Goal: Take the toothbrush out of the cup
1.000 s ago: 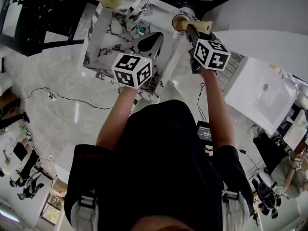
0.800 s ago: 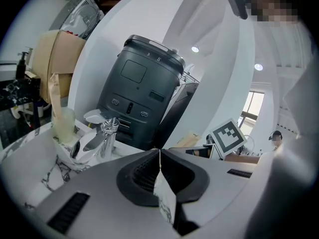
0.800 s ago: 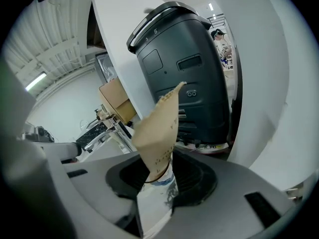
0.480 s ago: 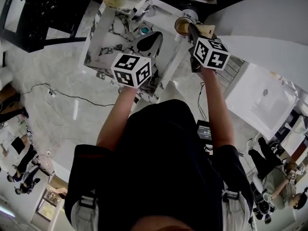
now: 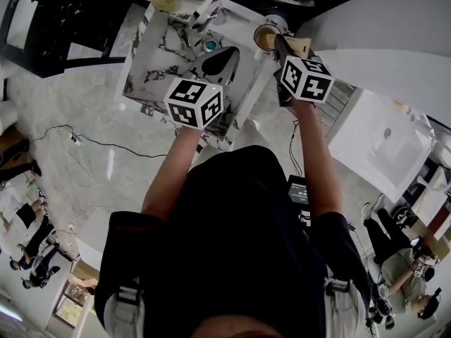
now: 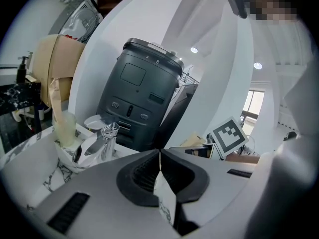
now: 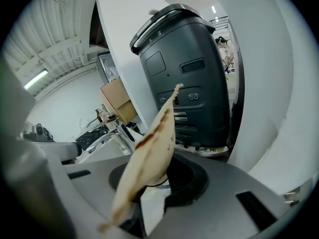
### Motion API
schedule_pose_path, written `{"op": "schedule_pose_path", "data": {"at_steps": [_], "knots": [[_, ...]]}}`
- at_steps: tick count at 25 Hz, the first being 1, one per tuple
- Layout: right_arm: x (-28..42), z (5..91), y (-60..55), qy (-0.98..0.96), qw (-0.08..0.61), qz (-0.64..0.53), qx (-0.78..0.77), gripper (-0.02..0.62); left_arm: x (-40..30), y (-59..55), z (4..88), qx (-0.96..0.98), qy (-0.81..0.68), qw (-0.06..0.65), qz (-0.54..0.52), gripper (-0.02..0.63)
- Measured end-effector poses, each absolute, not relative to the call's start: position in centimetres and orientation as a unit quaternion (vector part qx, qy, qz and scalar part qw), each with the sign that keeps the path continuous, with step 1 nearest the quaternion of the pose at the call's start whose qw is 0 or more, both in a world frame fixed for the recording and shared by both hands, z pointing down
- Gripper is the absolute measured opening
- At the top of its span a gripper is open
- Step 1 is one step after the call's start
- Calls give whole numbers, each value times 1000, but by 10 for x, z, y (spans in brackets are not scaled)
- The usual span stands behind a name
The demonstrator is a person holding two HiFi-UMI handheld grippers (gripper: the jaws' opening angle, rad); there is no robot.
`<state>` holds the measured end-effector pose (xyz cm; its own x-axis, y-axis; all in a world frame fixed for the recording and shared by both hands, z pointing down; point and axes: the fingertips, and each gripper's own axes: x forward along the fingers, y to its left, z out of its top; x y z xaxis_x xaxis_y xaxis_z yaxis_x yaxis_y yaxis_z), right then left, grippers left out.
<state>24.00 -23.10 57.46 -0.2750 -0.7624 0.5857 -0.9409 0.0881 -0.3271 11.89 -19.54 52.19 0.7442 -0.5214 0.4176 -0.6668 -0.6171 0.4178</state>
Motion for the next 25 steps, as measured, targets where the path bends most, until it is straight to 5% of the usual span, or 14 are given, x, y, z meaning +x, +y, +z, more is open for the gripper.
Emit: {"op": "schedule_pose_path", "data": {"at_steps": [25], "knots": [[241,494,-198,-723,101,266,629,67,100,-159,470,907,-327,248,91,17]]}}
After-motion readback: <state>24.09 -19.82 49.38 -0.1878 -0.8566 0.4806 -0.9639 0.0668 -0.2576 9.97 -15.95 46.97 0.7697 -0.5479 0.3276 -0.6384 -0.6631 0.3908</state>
